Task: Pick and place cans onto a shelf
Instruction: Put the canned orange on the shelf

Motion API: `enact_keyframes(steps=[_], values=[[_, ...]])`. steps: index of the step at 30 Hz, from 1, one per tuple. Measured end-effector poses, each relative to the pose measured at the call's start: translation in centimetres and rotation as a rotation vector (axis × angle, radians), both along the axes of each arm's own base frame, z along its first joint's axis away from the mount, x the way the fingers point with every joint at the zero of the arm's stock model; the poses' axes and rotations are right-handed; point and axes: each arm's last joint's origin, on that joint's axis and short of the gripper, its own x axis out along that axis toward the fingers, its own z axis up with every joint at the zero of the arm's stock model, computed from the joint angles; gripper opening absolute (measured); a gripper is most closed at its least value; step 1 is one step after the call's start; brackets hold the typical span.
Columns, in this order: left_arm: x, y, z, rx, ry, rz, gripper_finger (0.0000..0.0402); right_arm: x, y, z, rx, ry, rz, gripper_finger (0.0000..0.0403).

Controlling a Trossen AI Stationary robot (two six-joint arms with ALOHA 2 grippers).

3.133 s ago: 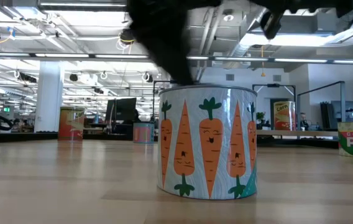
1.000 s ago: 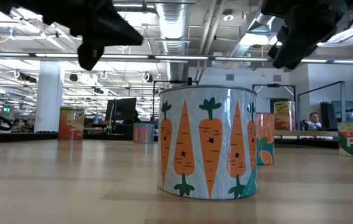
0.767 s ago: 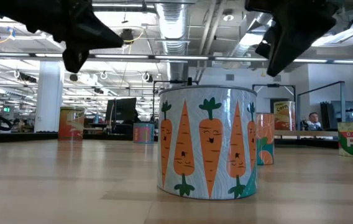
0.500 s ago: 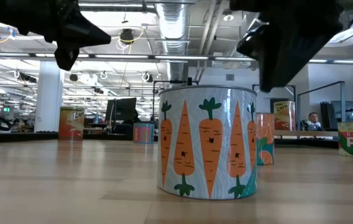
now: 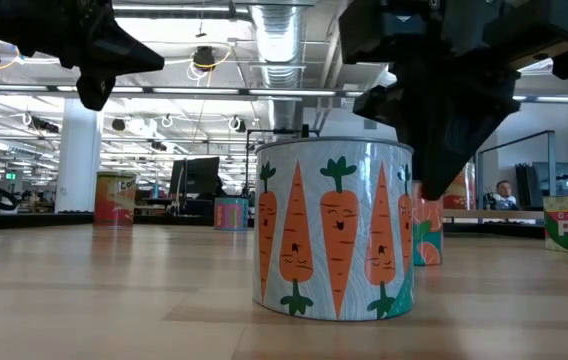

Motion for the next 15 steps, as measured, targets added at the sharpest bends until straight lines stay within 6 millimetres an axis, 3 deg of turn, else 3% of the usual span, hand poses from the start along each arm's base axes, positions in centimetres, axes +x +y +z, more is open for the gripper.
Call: enact_keyframes(steps=[7,15], values=[[0.0,0.0,-0.1,0.001,0.005,0.003,0.0,-0.1,-1.1,1.1,0.047,-0.012,-0.099,0.0013],[0.0,0.1,-0.1,-0.003,0.006,0.025,0.0,-1.1,-6.0,6.7,0.135,-0.132,-0.337,0.0008]])
